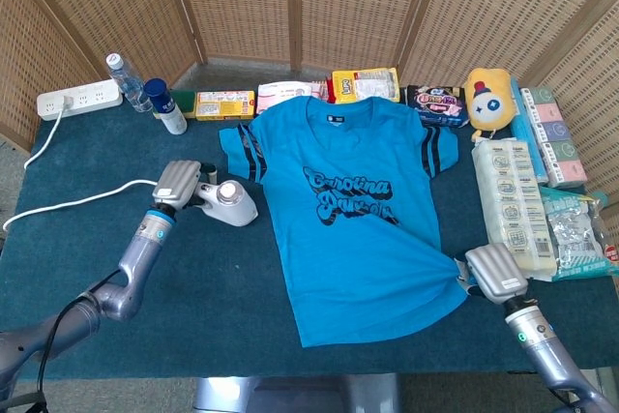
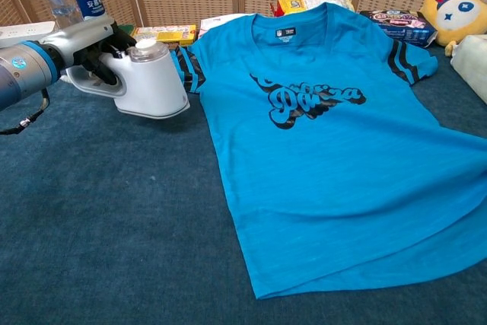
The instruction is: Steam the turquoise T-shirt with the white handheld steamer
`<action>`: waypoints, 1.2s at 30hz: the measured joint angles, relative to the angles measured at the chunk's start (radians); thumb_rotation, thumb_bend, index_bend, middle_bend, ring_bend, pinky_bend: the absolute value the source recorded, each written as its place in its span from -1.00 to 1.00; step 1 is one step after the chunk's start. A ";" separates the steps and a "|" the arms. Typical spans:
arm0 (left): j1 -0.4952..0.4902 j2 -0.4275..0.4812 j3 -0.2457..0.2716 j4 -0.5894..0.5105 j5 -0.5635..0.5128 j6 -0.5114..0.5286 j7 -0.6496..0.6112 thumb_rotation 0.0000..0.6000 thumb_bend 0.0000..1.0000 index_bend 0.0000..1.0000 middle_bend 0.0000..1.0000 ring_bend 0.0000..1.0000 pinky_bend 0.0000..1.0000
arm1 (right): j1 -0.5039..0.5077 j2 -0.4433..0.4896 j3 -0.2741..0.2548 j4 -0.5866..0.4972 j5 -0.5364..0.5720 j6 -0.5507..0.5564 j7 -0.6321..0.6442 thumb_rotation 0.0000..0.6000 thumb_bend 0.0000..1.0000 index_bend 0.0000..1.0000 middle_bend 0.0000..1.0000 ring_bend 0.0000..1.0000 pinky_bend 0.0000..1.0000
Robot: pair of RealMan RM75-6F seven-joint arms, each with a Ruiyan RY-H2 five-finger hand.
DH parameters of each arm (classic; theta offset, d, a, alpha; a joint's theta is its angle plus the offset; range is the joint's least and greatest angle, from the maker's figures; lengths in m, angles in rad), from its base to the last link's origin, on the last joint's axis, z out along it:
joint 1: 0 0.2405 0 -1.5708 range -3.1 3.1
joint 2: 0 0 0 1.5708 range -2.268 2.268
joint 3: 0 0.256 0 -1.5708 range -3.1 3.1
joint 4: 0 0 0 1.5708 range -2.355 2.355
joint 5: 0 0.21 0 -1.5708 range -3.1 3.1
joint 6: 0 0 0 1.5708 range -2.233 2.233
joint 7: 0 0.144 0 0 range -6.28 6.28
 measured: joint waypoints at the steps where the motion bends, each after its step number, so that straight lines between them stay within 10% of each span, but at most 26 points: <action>1: 0.000 0.008 -0.002 -0.019 0.002 0.007 0.003 1.00 -0.16 0.49 0.64 0.52 0.68 | 0.000 0.000 0.000 -0.001 -0.001 0.001 0.000 1.00 -0.20 0.48 0.38 0.48 0.75; 16: -0.061 -0.022 -0.020 -0.175 0.013 0.061 0.181 1.00 -0.16 0.49 0.64 0.52 0.68 | -0.009 -0.011 -0.006 -0.014 -0.013 0.018 0.009 1.00 -0.20 0.48 0.38 0.48 0.75; 36: -0.214 -0.296 -0.031 -0.007 0.032 0.062 0.315 1.00 -0.17 0.49 0.64 0.52 0.68 | -0.017 0.008 -0.029 -0.095 -0.041 0.022 0.030 1.00 -0.20 0.48 0.38 0.48 0.75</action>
